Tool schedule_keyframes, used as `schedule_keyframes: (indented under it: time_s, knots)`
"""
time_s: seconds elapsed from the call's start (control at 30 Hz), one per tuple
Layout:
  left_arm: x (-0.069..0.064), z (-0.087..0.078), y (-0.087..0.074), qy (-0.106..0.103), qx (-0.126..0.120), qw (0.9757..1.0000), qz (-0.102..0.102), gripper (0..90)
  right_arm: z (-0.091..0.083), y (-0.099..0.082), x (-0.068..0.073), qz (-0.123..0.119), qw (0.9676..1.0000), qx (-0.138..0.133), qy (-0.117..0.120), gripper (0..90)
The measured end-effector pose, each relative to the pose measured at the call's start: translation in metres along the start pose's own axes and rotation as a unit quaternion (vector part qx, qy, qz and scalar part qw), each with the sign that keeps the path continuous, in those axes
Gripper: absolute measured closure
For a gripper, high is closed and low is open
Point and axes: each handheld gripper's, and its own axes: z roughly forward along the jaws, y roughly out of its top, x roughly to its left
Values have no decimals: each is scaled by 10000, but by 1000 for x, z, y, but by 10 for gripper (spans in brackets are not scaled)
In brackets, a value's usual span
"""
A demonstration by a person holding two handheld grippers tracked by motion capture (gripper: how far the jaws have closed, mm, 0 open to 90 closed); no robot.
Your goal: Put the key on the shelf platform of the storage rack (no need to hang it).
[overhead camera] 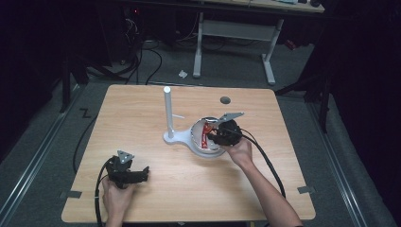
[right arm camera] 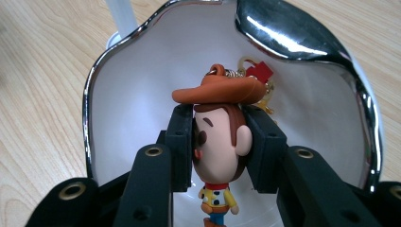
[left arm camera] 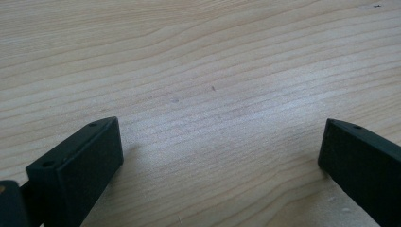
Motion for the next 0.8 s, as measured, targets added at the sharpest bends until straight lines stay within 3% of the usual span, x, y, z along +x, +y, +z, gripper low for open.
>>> schedule_keyframes:
  time_s: [0.27,0.5,0.8]
  knots:
    - [0,0,0,-1,0,10000,0,9,0,0,0,16,10000,17,6,630]
    - [0,0,0,0,-1,10000,0,9,-2,0,-1,83,9999,-18,71,547]
    - [0,0,0,0,0,10000,1,9,-15,2,-3,103,9996,-246,134,542]
